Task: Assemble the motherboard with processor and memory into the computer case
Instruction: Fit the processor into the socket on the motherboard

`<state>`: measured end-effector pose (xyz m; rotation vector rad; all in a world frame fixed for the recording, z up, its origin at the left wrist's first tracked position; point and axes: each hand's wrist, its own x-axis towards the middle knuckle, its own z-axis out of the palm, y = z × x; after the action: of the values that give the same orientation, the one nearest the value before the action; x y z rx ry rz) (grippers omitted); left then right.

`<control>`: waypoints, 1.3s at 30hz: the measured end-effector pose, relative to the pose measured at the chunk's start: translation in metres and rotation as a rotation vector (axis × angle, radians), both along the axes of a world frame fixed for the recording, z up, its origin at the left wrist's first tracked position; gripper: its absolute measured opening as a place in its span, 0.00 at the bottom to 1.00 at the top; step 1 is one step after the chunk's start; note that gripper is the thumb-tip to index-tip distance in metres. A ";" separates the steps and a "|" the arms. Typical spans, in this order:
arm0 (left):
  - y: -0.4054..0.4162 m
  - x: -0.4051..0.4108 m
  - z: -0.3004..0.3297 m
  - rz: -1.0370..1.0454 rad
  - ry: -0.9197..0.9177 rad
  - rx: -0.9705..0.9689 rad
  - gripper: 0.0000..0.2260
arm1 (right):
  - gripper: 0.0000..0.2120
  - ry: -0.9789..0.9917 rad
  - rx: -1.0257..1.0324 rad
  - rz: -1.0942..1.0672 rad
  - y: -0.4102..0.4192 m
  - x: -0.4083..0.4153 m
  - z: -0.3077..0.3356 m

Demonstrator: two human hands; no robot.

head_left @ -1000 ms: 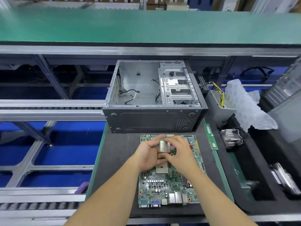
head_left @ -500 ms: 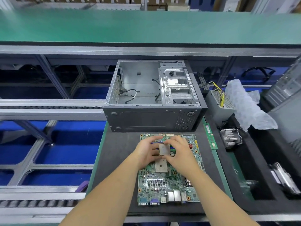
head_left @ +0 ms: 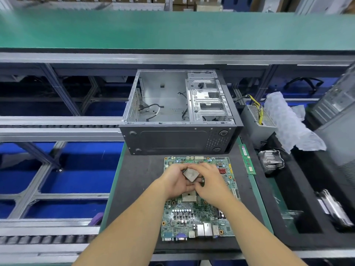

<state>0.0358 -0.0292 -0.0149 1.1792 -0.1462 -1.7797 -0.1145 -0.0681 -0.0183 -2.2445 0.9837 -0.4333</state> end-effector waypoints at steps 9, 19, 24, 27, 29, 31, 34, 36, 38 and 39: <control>-0.004 -0.005 0.009 0.003 0.018 -0.016 0.25 | 0.29 0.153 -0.067 -0.221 -0.003 0.009 -0.003; -0.006 -0.003 0.006 0.066 -0.092 0.007 0.25 | 0.20 0.172 -0.227 -0.084 -0.002 0.009 0.001; -0.003 0.016 0.010 0.264 -0.853 0.017 0.15 | 0.17 0.245 -0.176 0.063 -0.004 0.004 0.000; 0.017 0.032 -0.006 0.181 -1.437 0.017 0.13 | 0.21 0.362 -0.151 0.157 -0.004 0.004 -0.004; 0.031 0.039 -0.027 0.073 -1.641 0.029 0.10 | 0.22 0.391 -0.147 0.185 -0.002 0.005 -0.008; 0.049 0.041 -0.048 -0.016 -1.727 0.061 0.14 | 0.23 0.401 -0.148 0.203 0.000 0.005 -0.012; 0.071 0.040 -0.071 -0.147 -1.768 0.031 0.19 | 0.22 0.411 -0.131 0.214 0.001 0.006 -0.017; 0.077 0.040 -0.075 -0.145 -1.752 0.003 0.20 | 0.21 0.424 -0.121 0.223 0.003 0.006 -0.019; 0.076 0.040 -0.074 -0.113 -1.733 -0.005 0.21 | 0.23 0.434 -0.121 0.228 0.004 0.004 -0.022; 0.076 0.040 -0.073 -0.110 -1.736 -0.007 0.20 | 0.24 0.435 -0.125 0.228 0.005 0.004 -0.024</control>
<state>0.0754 0.0467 -0.0883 2.3764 -1.1838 -0.3430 -0.1108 -0.0628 -0.0419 -2.5902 0.9110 0.1044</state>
